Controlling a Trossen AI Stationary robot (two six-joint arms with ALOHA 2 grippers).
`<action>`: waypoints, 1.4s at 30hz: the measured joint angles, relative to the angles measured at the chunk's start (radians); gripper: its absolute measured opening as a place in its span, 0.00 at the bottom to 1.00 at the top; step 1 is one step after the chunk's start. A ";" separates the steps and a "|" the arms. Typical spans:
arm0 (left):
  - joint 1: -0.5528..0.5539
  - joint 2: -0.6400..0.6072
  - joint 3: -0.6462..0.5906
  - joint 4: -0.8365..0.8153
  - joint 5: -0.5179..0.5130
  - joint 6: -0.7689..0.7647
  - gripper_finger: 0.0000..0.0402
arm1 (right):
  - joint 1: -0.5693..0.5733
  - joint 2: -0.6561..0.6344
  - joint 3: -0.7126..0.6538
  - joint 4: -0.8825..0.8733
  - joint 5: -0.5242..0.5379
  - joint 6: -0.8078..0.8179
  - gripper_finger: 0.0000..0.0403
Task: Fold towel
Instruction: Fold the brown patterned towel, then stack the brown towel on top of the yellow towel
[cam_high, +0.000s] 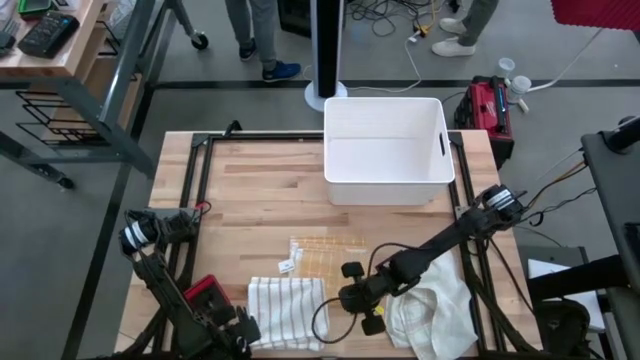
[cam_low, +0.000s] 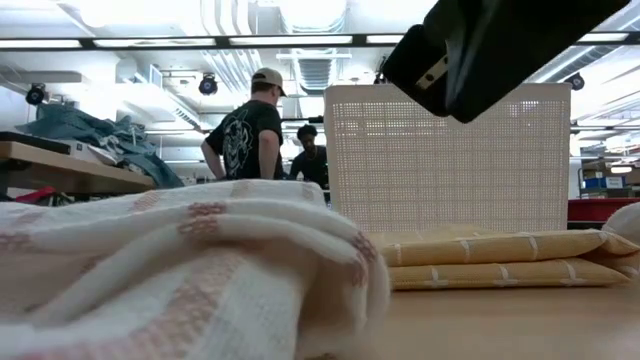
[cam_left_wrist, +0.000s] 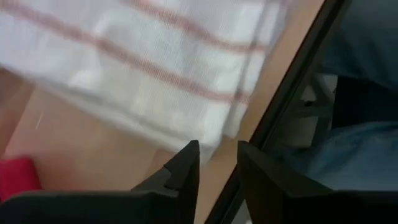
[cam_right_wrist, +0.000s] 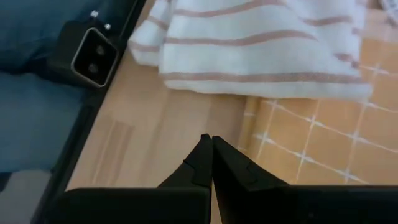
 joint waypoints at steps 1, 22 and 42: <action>0.000 0.000 0.000 0.005 -0.022 0.002 0.25 | 0.002 0.000 0.000 0.006 0.015 0.000 0.00; 0.009 0.008 -0.151 -0.032 -0.071 -0.041 0.09 | 0.015 0.253 0.241 0.011 0.027 0.141 0.00; 0.095 -0.057 -0.124 -0.033 -0.238 0.348 0.09 | 0.090 0.227 0.274 -0.167 0.260 0.806 0.33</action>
